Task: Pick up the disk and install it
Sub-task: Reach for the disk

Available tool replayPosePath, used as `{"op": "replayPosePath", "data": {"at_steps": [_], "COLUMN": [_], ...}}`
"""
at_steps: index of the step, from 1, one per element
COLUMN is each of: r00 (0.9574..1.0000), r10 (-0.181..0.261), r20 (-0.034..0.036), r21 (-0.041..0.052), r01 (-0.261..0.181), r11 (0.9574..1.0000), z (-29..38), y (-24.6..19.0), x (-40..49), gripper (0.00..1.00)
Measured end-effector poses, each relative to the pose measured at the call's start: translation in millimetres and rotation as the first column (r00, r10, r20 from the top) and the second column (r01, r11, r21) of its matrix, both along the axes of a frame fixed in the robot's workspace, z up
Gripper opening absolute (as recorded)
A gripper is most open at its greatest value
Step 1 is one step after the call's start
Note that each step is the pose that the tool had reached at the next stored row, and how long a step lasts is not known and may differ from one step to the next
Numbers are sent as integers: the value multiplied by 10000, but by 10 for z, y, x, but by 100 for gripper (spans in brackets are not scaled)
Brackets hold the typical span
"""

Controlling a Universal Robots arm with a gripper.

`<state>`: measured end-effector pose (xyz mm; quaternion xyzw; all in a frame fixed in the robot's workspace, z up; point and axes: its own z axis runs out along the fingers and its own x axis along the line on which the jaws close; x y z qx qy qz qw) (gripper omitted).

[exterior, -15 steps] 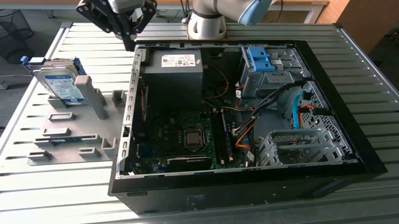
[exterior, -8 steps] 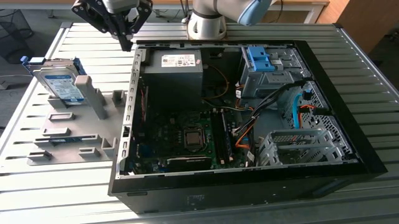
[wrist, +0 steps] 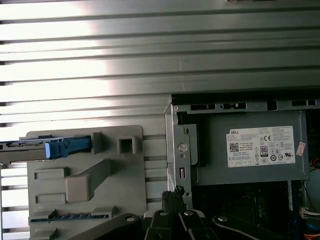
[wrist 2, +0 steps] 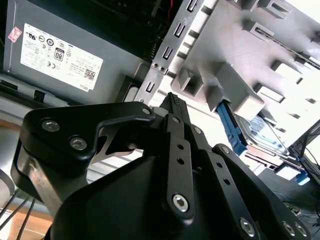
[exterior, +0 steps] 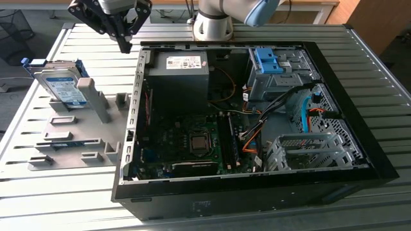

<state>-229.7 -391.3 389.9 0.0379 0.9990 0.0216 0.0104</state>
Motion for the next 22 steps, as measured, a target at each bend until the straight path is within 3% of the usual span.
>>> {"op": "replayPosePath", "data": {"at_steps": [7,22], "r00": [10000,10000], "r10": [-1,-2], "r20": [-7,-7], "r21": [0,0], "r01": [1,2], "r11": [10000,10000], "z": [-5,-10], "y": [4,43], "x": [-97,-458], "gripper": [11,11]}}
